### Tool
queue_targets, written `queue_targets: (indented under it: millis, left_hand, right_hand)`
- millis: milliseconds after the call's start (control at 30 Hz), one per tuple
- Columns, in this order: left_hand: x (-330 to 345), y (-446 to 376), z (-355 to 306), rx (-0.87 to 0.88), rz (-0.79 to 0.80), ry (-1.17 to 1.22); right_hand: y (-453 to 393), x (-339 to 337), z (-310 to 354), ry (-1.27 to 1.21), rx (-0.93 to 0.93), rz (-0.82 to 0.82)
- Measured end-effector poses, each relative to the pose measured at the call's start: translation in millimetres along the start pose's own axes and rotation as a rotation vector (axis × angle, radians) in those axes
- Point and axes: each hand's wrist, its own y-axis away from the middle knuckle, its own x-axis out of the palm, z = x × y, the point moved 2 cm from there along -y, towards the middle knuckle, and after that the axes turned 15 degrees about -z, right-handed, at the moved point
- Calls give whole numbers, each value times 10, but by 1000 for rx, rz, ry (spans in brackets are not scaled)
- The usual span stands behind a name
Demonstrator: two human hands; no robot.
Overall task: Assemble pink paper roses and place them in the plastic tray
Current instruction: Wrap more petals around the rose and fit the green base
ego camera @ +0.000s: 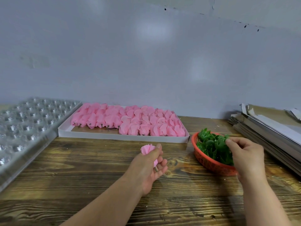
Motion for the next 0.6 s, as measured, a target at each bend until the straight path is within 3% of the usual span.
queue_targets:
  millis: [367,600]
  left_hand:
    - [0,-2,0,3,4,1]
    - [0,-12,6,8,8,-1]
  right_hand:
    - [-54,50,-87,120,-106,41]
    - [-10,102,-80,341,-224,62]
